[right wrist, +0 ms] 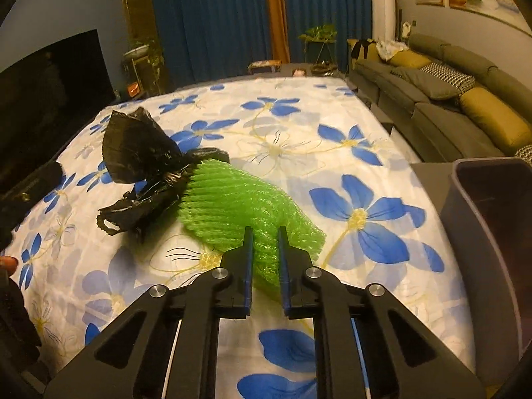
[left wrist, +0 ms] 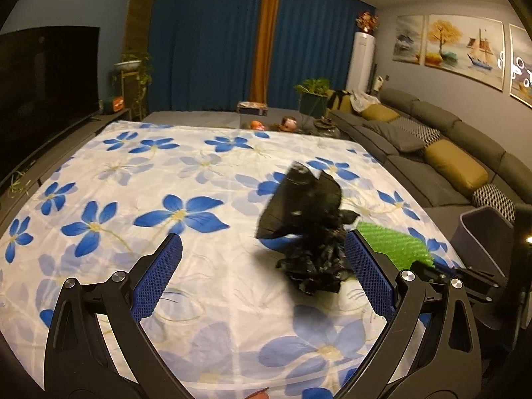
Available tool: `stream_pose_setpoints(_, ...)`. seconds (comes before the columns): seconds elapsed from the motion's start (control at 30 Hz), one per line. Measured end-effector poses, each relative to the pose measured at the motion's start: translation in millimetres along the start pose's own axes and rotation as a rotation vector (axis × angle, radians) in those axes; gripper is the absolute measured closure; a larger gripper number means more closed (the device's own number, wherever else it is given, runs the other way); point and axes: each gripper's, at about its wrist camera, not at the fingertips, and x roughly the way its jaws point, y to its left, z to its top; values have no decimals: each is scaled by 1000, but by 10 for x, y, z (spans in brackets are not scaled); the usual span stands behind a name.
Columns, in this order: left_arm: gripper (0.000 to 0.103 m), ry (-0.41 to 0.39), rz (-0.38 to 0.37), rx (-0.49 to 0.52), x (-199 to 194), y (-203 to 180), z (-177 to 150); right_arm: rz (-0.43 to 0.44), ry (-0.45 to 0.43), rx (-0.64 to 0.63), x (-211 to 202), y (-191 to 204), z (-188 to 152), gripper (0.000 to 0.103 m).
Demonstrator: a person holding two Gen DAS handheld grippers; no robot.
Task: Collect trash
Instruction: 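Grasp the green foam net with the right tool while the left tool grasps the black bag, then carry the foam net and black bag over the grey bin and open both tools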
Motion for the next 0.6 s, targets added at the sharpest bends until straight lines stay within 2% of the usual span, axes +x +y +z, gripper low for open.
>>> stream_pose_setpoints(0.17, 6, 23, -24, 22, 108, -125, 3, -46, -82, 28, -276, -131, -17, 89)
stream_pose_setpoints(0.4, 9, 19, -68, -30, 371, -153, 226, -77, -168, 56, -594, -266, -58, 89)
stream_pose_setpoints(0.6, 31, 81, -118, -60, 670, -178, 292, -71, -192, 61, -702, -279, -93, 89)
